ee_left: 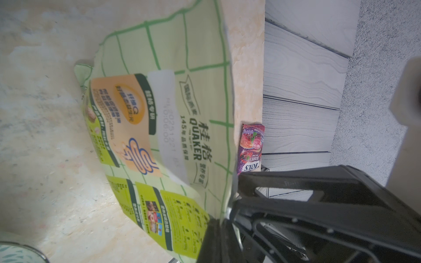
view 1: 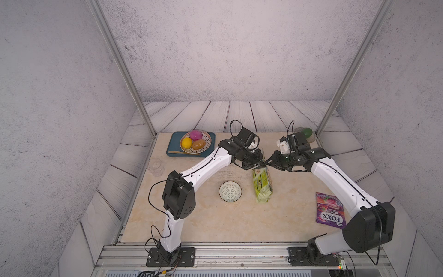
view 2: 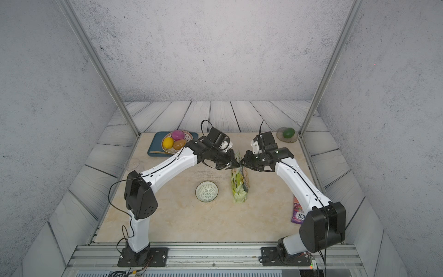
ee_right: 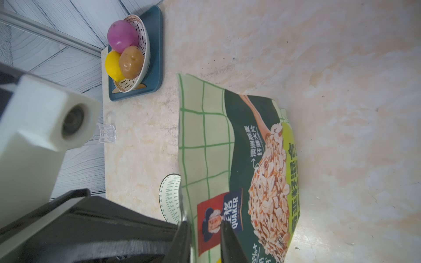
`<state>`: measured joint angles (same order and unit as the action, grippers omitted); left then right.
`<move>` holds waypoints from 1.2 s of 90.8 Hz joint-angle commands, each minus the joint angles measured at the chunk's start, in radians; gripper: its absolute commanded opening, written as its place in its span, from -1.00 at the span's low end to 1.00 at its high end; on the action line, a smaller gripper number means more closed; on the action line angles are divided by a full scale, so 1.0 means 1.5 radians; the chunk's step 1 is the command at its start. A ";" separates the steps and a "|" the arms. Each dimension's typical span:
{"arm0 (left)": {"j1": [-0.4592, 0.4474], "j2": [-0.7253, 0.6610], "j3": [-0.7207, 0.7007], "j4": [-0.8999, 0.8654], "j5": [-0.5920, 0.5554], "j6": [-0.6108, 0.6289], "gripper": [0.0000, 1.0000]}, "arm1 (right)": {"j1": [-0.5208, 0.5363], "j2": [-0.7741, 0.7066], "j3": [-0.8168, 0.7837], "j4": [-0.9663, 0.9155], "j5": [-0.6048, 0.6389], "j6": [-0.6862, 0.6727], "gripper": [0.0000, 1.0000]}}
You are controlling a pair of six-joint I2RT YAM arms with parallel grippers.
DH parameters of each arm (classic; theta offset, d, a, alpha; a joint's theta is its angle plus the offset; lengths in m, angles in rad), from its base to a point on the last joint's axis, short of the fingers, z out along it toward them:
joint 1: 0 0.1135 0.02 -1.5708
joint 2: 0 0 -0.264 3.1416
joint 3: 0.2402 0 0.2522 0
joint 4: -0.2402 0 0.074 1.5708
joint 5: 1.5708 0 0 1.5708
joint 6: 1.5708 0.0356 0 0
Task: Pour the oats into the breakfast bowl
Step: Open the oats bag at the center of the board.
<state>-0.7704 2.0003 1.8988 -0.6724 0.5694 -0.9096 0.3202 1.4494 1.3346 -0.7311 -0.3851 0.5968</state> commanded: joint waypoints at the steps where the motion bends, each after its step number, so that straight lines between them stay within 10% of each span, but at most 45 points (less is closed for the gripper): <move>1: -0.001 0.011 0.014 -0.003 0.007 0.003 -1.00 | 0.001 -0.005 0.016 -0.017 0.026 -0.014 -0.53; 61: -0.003 0.022 0.024 -0.009 0.014 0.003 -1.00 | 0.017 0.051 0.057 -0.028 0.048 -0.037 -0.58; 87: -0.003 0.023 0.026 -0.018 0.006 0.003 -1.00 | 0.018 0.074 0.046 -0.043 0.059 -0.043 -1.00; 109: 0.001 -0.036 -0.014 -0.063 -0.133 -0.026 -1.00 | 0.018 0.035 0.043 -0.070 0.235 -0.032 -1.00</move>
<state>-0.7734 2.0171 1.9099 -0.6987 0.5190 -0.9234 0.3584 1.5337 1.4075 -0.7597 -0.2611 0.5465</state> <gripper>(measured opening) 0.047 0.047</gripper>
